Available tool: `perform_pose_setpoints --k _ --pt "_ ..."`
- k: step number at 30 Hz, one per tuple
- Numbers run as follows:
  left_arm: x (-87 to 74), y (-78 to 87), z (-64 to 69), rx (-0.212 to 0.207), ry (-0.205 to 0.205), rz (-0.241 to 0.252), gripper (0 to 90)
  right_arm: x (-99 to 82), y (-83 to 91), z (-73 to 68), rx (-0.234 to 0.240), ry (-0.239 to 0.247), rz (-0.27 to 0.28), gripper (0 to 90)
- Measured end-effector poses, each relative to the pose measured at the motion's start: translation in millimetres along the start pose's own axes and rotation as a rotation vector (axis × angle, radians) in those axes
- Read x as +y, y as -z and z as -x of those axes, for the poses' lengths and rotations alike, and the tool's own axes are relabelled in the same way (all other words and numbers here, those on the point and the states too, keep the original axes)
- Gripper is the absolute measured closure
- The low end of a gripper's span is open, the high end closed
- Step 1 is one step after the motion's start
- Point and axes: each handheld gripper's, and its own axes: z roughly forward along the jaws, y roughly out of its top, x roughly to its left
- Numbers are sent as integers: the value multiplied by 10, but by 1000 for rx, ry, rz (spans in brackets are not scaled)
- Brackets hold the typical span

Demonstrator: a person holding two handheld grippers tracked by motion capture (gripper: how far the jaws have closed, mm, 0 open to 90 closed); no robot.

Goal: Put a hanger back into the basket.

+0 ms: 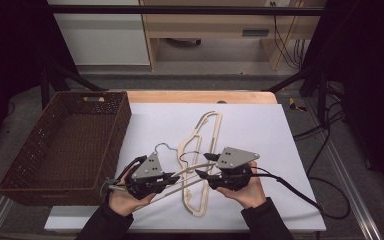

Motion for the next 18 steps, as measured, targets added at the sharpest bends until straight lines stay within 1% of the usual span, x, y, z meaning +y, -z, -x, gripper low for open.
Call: perform_pose_setpoints --k 1,2,4,7,8,9,13,16,18 --pt "0 0 0 0 0 0 863 -15 49 12 -18 -12 16 408" --pt "36 73 -2 49 7 12 863 -35 97 32 -32 -26 33 382" --pt "82 171 -8 87 25 37 863 -89 200 72 -56 -62 60 354" --pt "164 346 -24 124 39 85 863 -186 346 140 -88 -126 107 298" --pt "192 405 -31 132 42 98 863 -219 387 161 -103 -143 113 272" --pt "223 468 -42 142 37 102 862 -253 425 179 -116 -156 116 244" --pt "354 706 -119 172 38 125 862 -381 532 235 -170 -222 123 145" --pt "442 897 -196 185 34 140 862 -481 586 274 -190 -266 137 126" --pt "485 1026 -271 193 31 152 862 -537 603 304 -207 -290 132 115"
